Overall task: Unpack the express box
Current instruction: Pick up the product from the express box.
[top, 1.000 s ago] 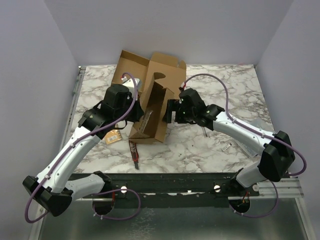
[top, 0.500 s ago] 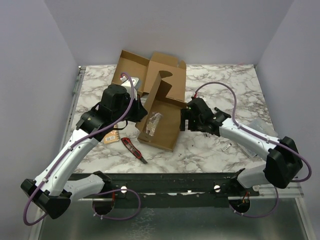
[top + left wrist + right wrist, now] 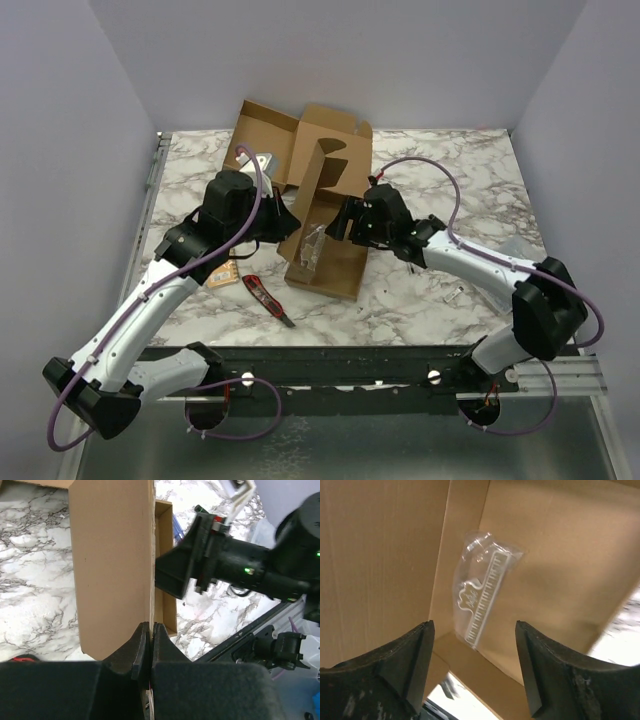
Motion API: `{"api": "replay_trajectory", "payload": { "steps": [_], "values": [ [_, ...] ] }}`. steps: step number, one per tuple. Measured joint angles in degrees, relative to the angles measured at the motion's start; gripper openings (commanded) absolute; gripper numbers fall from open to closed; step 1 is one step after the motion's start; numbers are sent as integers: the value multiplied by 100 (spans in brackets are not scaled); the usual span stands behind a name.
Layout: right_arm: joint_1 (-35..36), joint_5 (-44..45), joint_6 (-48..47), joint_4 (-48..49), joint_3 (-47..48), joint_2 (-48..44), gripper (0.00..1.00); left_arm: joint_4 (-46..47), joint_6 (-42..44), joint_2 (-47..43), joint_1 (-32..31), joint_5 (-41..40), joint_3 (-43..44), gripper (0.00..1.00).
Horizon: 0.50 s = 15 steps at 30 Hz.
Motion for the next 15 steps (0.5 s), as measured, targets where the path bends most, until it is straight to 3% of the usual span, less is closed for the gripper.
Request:
{"api": "replay_trajectory", "payload": {
  "steps": [6, 15],
  "values": [
    [-37, -33, 898, 935, -48, 885, 67, 0, -238, -96, 0, 26, -76, 0],
    [-131, -380, 1521, 1401, 63, 1858, 72, 61, -332, -129, 0, 192, -136, 0]
  ]
}}
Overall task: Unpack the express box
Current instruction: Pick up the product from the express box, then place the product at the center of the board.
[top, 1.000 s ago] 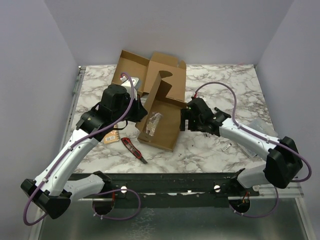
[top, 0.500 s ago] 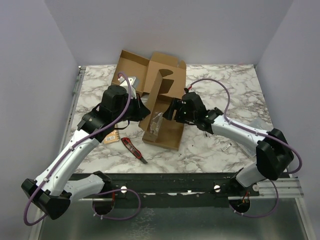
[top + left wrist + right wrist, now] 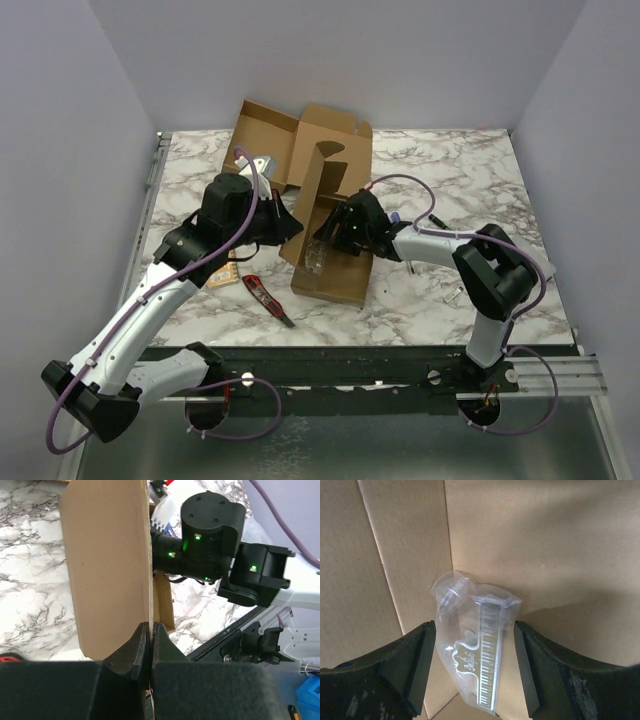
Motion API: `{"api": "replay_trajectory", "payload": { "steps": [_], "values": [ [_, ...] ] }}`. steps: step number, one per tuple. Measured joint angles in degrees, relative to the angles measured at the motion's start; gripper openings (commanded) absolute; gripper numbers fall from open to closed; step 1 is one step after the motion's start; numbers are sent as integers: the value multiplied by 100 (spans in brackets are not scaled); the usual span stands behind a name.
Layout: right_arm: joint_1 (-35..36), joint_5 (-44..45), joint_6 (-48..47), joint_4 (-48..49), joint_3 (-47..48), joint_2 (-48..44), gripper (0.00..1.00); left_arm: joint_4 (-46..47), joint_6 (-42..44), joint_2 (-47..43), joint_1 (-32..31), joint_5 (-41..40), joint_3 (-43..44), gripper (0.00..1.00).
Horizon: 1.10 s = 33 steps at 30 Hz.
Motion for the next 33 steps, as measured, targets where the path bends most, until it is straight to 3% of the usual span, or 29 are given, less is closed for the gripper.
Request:
{"api": "replay_trajectory", "payload": {
  "steps": [3, 7, 13, 21, 28, 32, 33],
  "values": [
    [0, -173, 111, 195, 42, 251, 69, 52, 0, 20, 0, 66, -26, 0],
    [11, -208, 214, 369, 83, 391, 50, 162, -33, 61, 0, 146, -85, 0],
    [13, 177, 280, 535, 85, 498, 2, 326, -57, 59, 0, 247, -173, 0],
    [13, 557, -332, 282, 37, 164, 0, 501, -308, -177, 0, 79, -426, 0],
    [-68, 656, -1200, -546, -170, -1641, 0, 667, -691, -627, 0, -483, -846, 0],
    [-509, 616, -1504, -1005, -120, -2505, 0, 789, -789, -562, 0, -546, -894, 0],
    [-708, 592, -1574, -1113, -74, -2625, 0, 800, -800, -560, 0, -564, -901, 6]
  ]
}}
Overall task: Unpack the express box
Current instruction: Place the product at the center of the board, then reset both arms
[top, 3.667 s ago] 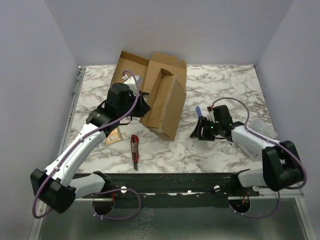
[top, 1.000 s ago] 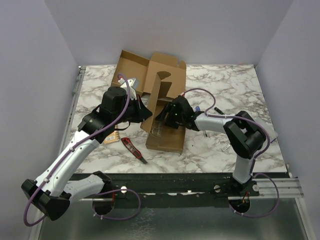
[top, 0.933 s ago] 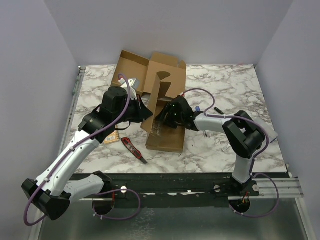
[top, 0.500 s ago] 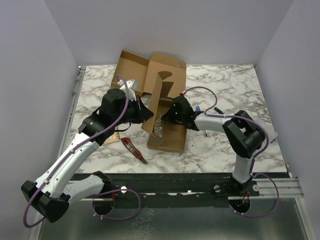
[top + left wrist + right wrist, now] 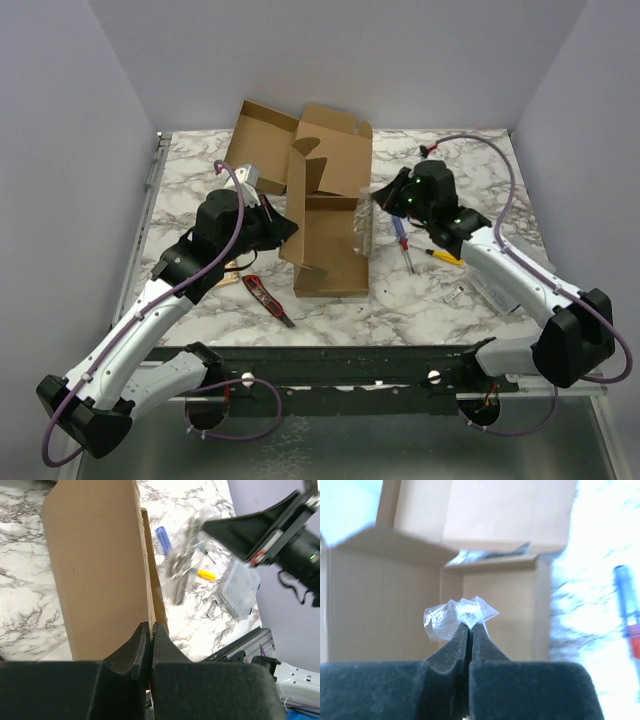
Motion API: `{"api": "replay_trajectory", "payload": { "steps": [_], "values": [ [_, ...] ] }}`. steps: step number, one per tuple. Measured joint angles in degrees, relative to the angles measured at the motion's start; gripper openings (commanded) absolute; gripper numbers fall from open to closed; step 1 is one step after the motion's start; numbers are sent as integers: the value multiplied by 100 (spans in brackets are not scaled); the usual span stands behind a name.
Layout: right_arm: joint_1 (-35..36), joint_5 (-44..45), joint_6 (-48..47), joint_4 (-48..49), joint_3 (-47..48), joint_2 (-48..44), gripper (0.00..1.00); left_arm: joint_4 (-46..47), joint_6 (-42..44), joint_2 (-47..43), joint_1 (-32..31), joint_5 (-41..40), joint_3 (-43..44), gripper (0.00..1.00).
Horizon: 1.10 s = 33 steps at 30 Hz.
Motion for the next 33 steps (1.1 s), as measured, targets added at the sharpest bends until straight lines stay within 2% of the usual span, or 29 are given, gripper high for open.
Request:
{"api": "replay_trajectory", "payload": {
  "steps": [1, 4, 8, 13, 17, 20, 21, 25, 28, 30, 33],
  "values": [
    [-236, -37, -79, -116, 83, -63, 0, 0, -13, -7, 0, -42, -4, 12],
    [-1012, -168, -315, -396, 450, 20, 0, 0, -11, -74, 0, -201, -46, 21],
    [-1834, -295, -658, -673, 1110, 575, 0, -129, 122, -192, 0, -557, -142, 33],
    [-2426, -535, -1008, -793, 2090, 1740, 0, -319, 328, -225, -4, -1008, -195, 48],
    [-2756, -962, -1180, -953, 2806, 2732, 0, -570, 549, -332, -7, -1403, -160, 70],
    [-2839, -1143, -1279, -1060, 3265, 3294, 2, -879, 675, -435, -7, -1764, -68, 81],
    [-2894, -1176, -1325, -1156, 3421, 3462, 5, -977, 704, -472, -7, -1886, -15, 83],
    [-2951, -1285, -1563, -1683, 4404, 4177, 49, -1311, 852, -848, -7, -2352, 328, 88],
    [-2951, -1239, -1797, -2072, 4986, 4522, 72, -1340, 960, -1211, -7, -2551, 675, 89],
    [-2951, -1104, -1945, -2304, 5058, 4551, 78, -1283, 1056, -1362, -7, -2608, 966, 90],
    [-2938, -892, -2140, -2551, 4937, 4402, 80, -1117, 1222, -1558, -7, -2643, 1384, 90]
  ]
}}
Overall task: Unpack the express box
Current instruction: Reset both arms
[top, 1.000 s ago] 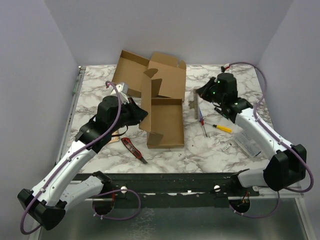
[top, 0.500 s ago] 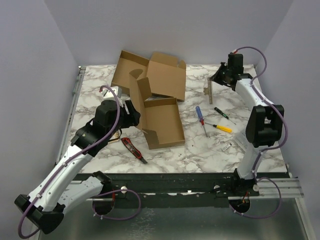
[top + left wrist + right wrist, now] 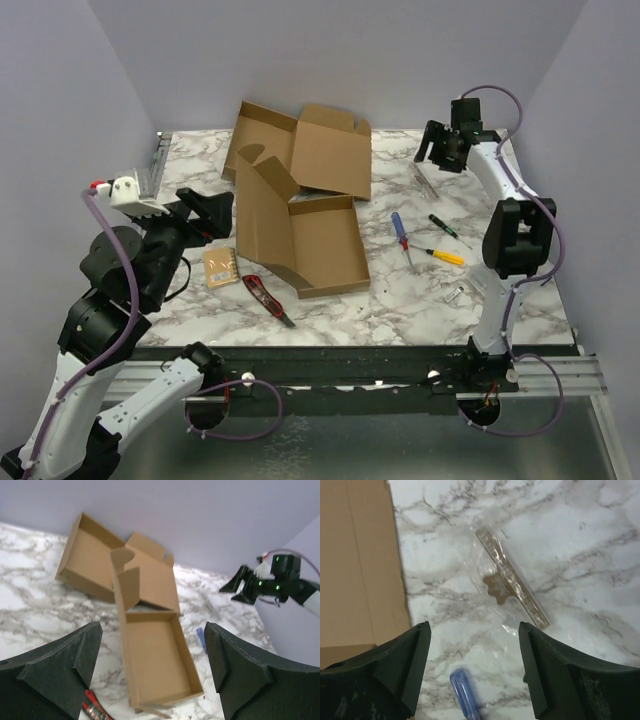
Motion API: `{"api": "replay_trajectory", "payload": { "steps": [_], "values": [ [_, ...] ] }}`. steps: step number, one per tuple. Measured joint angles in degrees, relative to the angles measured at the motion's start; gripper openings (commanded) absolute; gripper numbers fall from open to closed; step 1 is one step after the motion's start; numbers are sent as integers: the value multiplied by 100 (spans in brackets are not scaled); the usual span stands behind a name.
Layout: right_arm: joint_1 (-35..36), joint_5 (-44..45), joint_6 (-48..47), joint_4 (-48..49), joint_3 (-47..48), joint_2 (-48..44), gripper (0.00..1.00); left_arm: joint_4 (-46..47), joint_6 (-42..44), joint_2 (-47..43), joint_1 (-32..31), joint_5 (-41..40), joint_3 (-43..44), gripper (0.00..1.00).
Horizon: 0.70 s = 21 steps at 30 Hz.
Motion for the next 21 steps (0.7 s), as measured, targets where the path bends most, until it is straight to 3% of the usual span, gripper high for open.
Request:
{"api": "replay_trajectory", "payload": {
  "steps": [5, 10, 16, 21],
  "values": [
    [118, 363, -297, -302, -901, -1119, 87, 463, 267, -20, 0, 2, 299, 91],
    [431, 289, -455, -264, -2068, -3388, 99, 892, 501, 20, 0, 13, 328, 91],
    [507, -74, -494, 22, -2905, -6002, 100, 1469, 737, 103, 0, 129, 332, 91],
    [498, -85, -492, 33, -2924, -7145, 100, 1788, 796, 188, 0, 245, 352, 91]
  ]
}}
